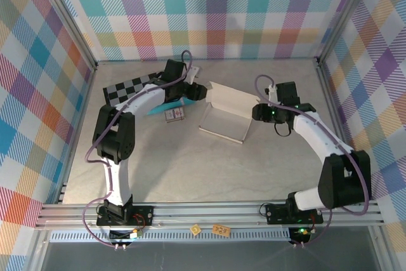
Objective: Fold the paper box
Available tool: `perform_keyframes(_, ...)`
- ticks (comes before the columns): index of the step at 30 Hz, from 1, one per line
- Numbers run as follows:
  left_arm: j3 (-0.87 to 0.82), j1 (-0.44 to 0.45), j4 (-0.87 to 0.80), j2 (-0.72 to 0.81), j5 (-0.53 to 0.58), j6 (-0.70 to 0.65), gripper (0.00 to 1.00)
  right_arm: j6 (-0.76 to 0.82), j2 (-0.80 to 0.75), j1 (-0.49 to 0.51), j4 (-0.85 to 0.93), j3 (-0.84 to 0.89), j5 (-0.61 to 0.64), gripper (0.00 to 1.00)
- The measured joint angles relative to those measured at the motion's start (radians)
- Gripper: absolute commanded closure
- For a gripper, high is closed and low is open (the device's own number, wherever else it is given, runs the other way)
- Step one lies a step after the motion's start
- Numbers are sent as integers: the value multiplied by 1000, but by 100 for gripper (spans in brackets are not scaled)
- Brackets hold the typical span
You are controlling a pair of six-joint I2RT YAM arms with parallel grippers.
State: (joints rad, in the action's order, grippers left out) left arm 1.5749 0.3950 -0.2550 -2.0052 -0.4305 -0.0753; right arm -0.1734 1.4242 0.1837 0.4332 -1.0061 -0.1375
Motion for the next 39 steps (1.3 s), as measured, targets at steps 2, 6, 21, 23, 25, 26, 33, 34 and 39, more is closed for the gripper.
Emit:
perform_keyframes(2,10,0,0,-20,-15,-23,51,30,27,0,0,-24,6,52)
perform_keyframes(6,32,0,3,-63,-41,-45,53,85,61,0,1,-60,5,57)
perform_keyframes(21,80,32,23,-102,-51,-45,68,130,158,-1,21,-156,-8,70)
perform_keyframes(23,83,43,23,-108,-51,-46,73,130,158,-1,23,-153,-4,70)
perform_keyframes(25,86,55,23,-114,-51,-45,76,130,158,-1,23,-145,0,70)
perform_keyframes(26,86,56,23,-115,-50,-43,76,130,157,-1,23,-140,2,70)
perform_keyframes(33,84,63,23,-116,-47,-42,85,129,156,0,23,-110,32,68)
perform_keyframes(34,84,64,24,-116,-46,-42,86,129,153,0,23,-105,40,67)
perform_keyframes(39,71,74,42,-114,-35,-42,91,122,131,0,24,-76,68,67)
